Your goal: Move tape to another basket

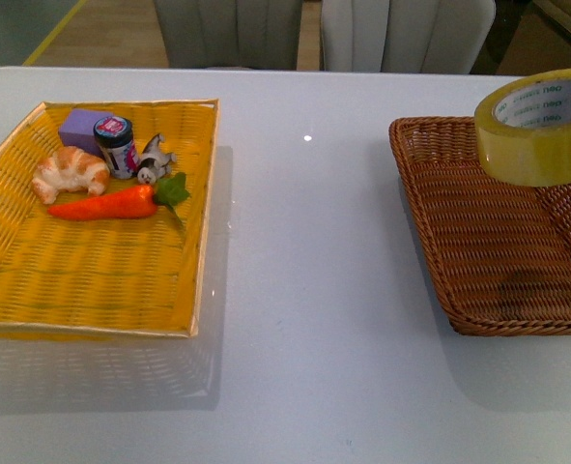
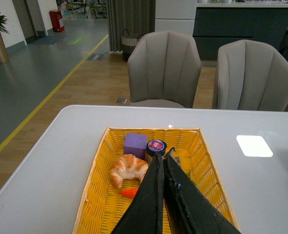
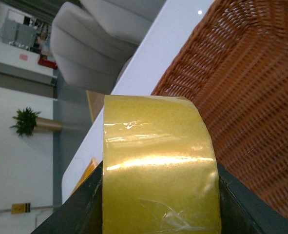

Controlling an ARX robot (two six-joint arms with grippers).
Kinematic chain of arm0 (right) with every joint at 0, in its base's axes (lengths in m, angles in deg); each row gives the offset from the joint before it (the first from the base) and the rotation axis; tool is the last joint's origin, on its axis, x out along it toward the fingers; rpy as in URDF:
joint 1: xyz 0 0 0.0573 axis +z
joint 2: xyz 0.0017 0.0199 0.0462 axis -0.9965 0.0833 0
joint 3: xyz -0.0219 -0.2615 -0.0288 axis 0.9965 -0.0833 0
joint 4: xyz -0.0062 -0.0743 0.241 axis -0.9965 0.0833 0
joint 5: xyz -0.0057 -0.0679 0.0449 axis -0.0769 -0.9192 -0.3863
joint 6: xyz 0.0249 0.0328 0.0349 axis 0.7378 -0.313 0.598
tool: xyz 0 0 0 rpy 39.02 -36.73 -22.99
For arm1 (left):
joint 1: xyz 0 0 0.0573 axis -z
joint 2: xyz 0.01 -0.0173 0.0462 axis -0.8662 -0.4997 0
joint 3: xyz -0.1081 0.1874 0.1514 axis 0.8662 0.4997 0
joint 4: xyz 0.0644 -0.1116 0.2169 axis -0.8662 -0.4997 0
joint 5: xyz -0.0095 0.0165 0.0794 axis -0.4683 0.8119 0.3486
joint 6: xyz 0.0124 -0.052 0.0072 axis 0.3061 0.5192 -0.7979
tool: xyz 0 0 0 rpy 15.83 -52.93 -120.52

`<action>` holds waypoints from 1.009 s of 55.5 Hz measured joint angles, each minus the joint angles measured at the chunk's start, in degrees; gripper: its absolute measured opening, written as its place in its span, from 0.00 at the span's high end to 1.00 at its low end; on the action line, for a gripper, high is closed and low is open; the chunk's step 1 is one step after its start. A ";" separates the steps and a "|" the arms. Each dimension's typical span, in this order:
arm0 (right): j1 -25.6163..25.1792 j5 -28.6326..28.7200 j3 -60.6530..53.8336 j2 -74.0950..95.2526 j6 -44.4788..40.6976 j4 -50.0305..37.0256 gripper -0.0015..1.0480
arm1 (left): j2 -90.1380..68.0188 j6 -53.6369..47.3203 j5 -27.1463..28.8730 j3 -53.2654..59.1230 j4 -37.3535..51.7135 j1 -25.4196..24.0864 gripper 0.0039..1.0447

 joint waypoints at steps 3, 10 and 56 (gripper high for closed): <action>-0.52 -0.33 2.29 3.37 0.70 -0.17 0.55 | 1.88 -0.02 -0.42 0.72 -1.16 -0.50 0.99; -0.74 -1.62 7.87 10.80 2.38 0.59 0.55 | 6.34 -0.07 -4.70 2.19 -4.11 -3.58 0.99; -0.33 -4.33 13.92 21.49 5.18 5.33 0.14 | 30.69 -0.09 -6.14 5.33 -23.98 -6.25 0.99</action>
